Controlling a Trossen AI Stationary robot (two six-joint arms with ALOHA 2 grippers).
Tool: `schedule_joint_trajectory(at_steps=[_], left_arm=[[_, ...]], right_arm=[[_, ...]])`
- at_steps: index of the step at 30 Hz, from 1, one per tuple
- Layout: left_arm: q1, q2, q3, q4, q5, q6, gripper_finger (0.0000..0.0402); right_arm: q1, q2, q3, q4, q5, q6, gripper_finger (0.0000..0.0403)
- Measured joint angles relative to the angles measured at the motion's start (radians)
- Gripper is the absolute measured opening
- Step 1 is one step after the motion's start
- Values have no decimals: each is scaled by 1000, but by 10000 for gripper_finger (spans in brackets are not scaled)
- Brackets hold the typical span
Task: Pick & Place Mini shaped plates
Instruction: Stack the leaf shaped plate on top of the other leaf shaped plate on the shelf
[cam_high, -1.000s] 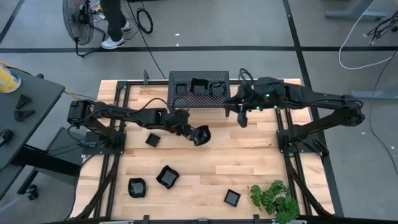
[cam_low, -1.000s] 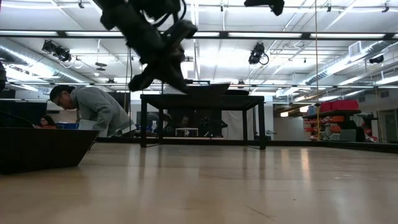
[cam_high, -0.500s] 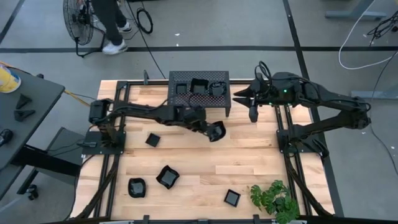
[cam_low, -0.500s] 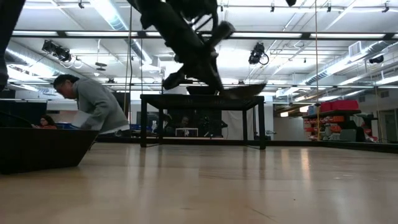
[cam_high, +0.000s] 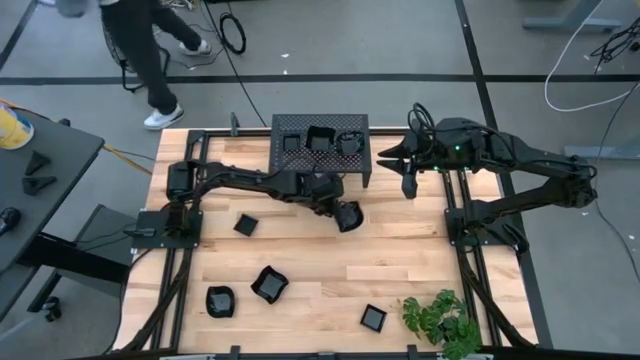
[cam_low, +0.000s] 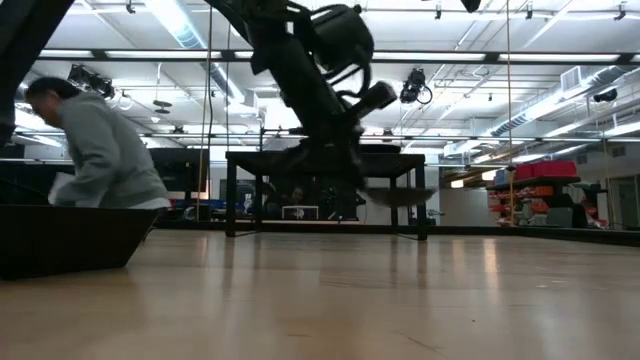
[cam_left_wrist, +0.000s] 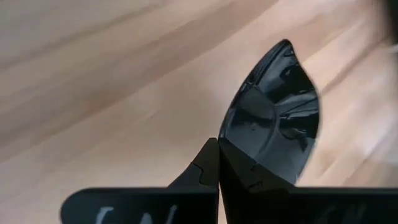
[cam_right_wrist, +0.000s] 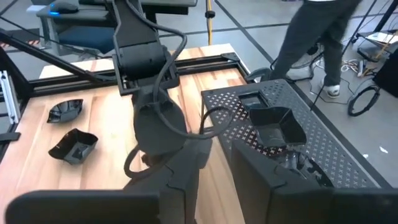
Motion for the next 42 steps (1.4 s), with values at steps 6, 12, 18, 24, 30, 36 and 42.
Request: schedule_joint_trajectory(at_steps=[6, 12, 18, 24, 30, 36, 42], left_arm=[[-4, 37, 5, 83, 35, -15, 0], [-12, 74, -1, 79, 71, -40, 0], [-20, 101, 3, 106, 64, -53, 0], [-19, 115, 0, 90, 59, -67, 0], [-19, 115, 1, 90, 39, -67, 3], [-19, 115, 1, 91, 29, -69, 18], [-19, 115, 1, 99, 33, -70, 74]], right_arm=[[-5, 0, 0, -4, 2, -3, 97], [-6, 0, 0, -3, 2, -3, 97], [-6, 0, 0, -2, 4, 6, 97], [-5, 0, 0, -2, 25, 7, 97], [-5, 0, 0, -2, 25, 6, 97], [-5, 0, 0, -2, 25, 6, 97], [-5, 0, 0, -2, 25, 8, 97]])
